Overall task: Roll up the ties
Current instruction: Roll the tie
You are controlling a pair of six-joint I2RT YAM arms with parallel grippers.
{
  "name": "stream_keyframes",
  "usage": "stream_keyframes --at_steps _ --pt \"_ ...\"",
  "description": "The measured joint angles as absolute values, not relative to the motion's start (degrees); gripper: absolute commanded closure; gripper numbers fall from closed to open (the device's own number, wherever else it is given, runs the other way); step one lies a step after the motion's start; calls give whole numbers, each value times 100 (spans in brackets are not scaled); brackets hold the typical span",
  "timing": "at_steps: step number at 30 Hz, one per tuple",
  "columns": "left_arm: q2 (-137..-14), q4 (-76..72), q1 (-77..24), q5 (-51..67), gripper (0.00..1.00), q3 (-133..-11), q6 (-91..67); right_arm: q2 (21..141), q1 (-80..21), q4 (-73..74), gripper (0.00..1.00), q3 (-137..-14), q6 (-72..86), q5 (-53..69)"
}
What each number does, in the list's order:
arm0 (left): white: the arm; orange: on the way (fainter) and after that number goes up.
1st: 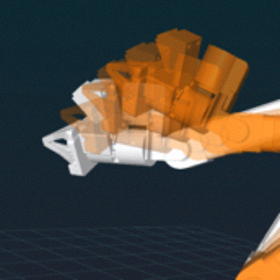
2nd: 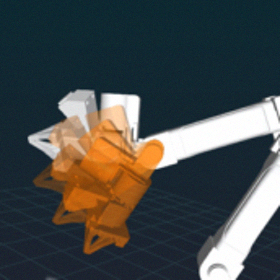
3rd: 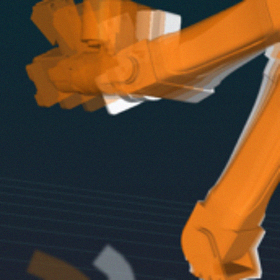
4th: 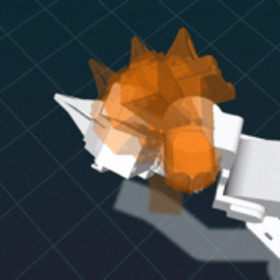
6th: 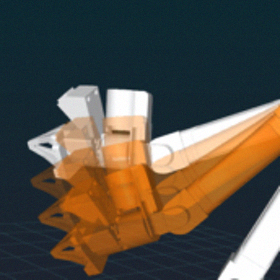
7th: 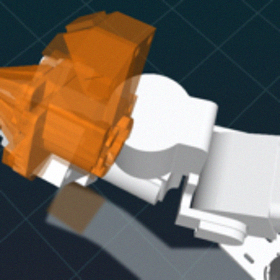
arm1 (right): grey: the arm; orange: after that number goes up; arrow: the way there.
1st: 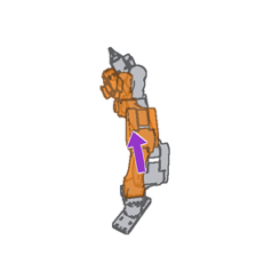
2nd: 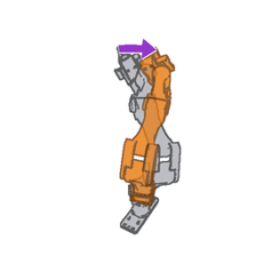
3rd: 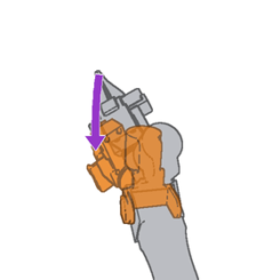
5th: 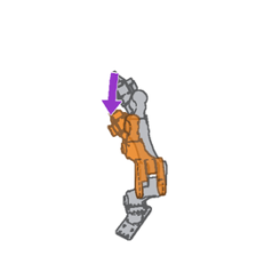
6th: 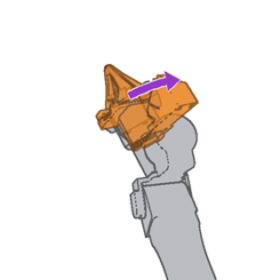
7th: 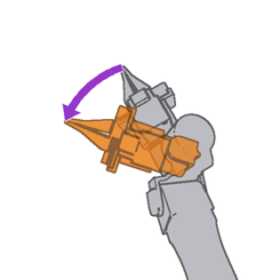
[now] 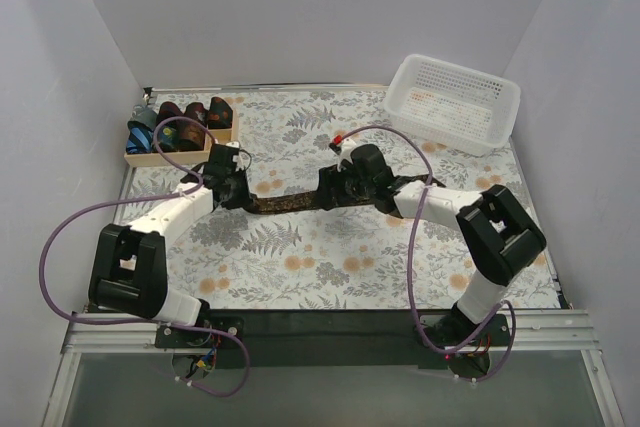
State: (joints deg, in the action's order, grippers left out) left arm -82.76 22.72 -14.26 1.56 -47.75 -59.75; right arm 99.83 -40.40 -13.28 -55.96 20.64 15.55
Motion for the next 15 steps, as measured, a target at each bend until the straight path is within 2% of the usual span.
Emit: stream_keyframes --at_steps 10,15 --pt "-8722 3404 -2014 -1802 87 -5463 -5723 8805 -4003 -646 35 -4737 1531 438" --pt "-9292 3741 -2488 -2611 92 -5828 -5811 8567 -4003 -484 35 -4541 1437 89"
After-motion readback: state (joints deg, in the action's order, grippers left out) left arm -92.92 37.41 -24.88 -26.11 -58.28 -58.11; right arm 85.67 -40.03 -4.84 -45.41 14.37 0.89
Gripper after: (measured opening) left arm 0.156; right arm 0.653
